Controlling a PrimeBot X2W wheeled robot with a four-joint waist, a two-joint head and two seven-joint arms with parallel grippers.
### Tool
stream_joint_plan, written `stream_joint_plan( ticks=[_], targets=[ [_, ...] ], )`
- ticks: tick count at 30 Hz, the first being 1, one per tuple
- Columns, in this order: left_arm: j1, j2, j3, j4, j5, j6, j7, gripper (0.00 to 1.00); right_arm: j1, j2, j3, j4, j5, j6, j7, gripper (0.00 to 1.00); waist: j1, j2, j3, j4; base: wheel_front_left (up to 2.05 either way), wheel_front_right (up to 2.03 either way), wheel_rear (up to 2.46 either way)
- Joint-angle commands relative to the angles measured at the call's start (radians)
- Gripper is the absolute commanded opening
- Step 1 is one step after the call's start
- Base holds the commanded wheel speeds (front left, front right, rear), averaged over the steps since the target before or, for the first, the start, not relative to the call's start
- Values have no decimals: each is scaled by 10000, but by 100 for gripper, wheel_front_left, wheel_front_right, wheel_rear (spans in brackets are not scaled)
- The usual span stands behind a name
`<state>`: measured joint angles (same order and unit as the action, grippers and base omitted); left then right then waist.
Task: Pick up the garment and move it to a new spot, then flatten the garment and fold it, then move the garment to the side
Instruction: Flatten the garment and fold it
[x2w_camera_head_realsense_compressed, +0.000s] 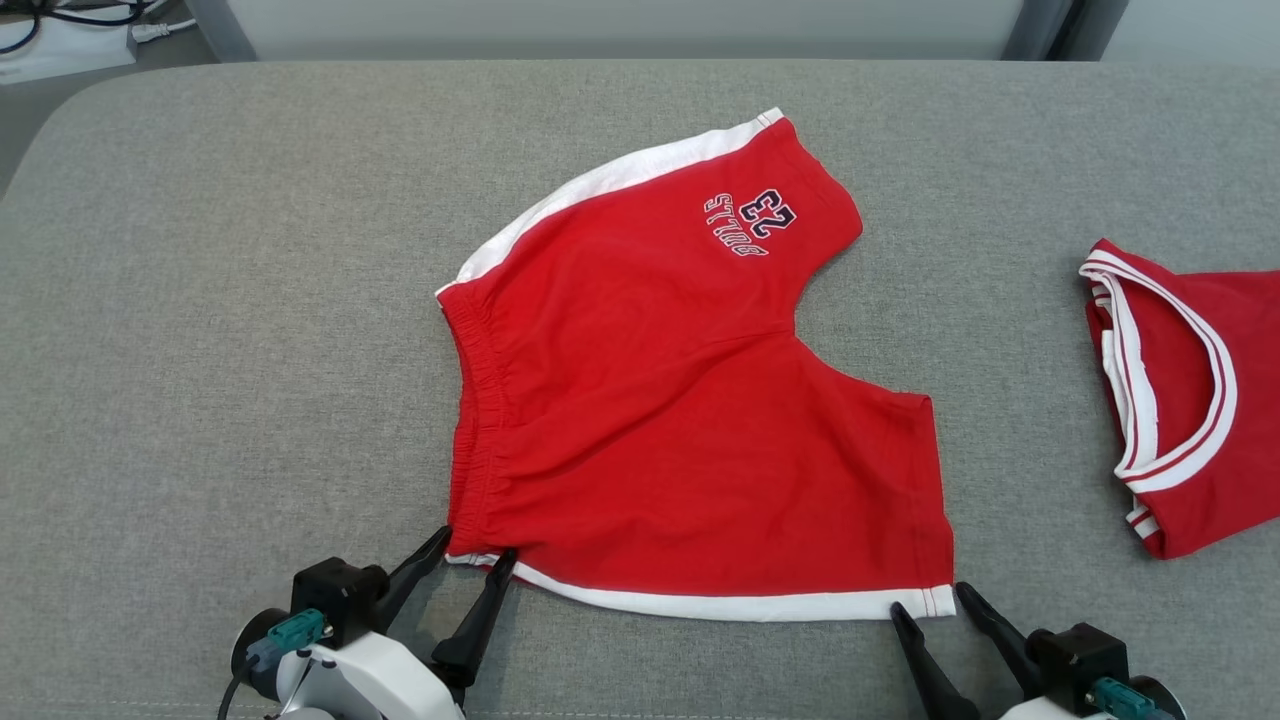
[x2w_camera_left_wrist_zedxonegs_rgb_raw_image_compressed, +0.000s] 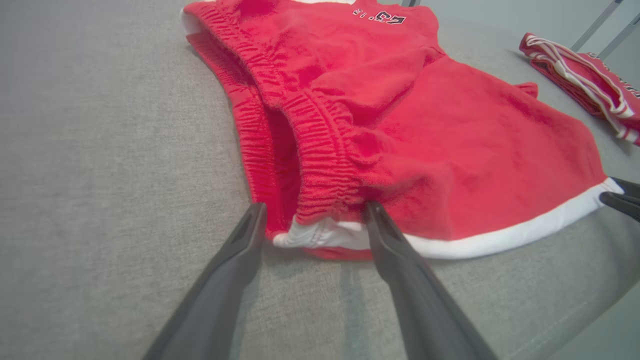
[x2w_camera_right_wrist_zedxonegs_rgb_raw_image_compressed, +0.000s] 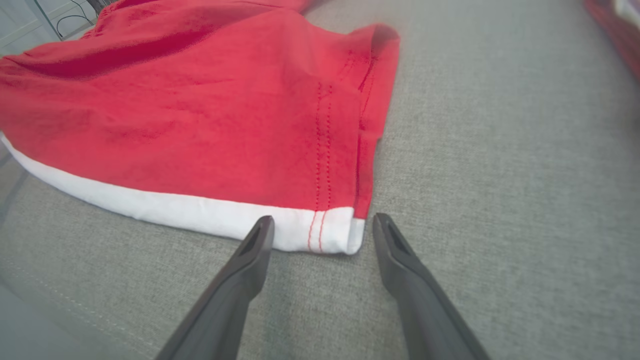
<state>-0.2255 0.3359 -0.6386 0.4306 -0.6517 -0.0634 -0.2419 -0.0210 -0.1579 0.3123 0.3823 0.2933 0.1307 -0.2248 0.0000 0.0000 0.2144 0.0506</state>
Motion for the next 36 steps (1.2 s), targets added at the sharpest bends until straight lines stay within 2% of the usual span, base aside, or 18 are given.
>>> stream_joint_plan(
  ticks=[1, 2, 3, 4, 5, 12, 17, 30, 36],
  targets=[
    [-459, 239, 300, -63, 40, -122, -56, 100, -243, -125, 281, -77, 75, 0, -4, 100, 0, 0, 49, -42, 0, 0, 0],
    [-505, 226, 290, -2, 33, -157, -64, 75, -285, -132, 333, -14, 114, 0, 6, 49, 0, 0, 70, -52, 0, 0, 0],
    [-540, 211, 266, 51, 19, -200, -68, 40, -310, -124, 356, 52, 182, 0, 31, 44, 0, 0, 85, -56, 0, 0, 0],
    [-579, 217, 210, 112, 34, -240, -56, 10, -347, -128, 378, 79, 224, 0, 19, 28, 0, 0, 111, -63, 0, 0, 0],
    [-612, 215, 199, 150, 41, -263, -66, 0, -376, -122, 389, 107, 277, 0, 4, 0, 0, 0, 127, -75, 0, 0, 0],
    [-587, 303, 135, 332, -67, -388, -54, 0, -280, -203, 431, 32, 574, 0, -105, 0, 0, 0, 84, -97, 0, 0, 0],
    [-155, 401, 116, 36, -256, -330, 48, 0, 352, -329, 220, -405, 754, 0, -117, 0, 0, 0, -83, -66, 0, 0, 0],
    [1602, 1002, 309, -1621, -839, 469, 528, 0, 2740, -71, -318, -3040, 341, 0, 1016, 0, 0, 0, -273, -282, 0, 0, 0],
    [1832, 1186, 337, -2258, -1067, 579, 880, 0, 3054, 31, -722, -4087, 174, 0, 1476, 0, 0, 0, -141, -265, 0, 0, 0]
  ],
)
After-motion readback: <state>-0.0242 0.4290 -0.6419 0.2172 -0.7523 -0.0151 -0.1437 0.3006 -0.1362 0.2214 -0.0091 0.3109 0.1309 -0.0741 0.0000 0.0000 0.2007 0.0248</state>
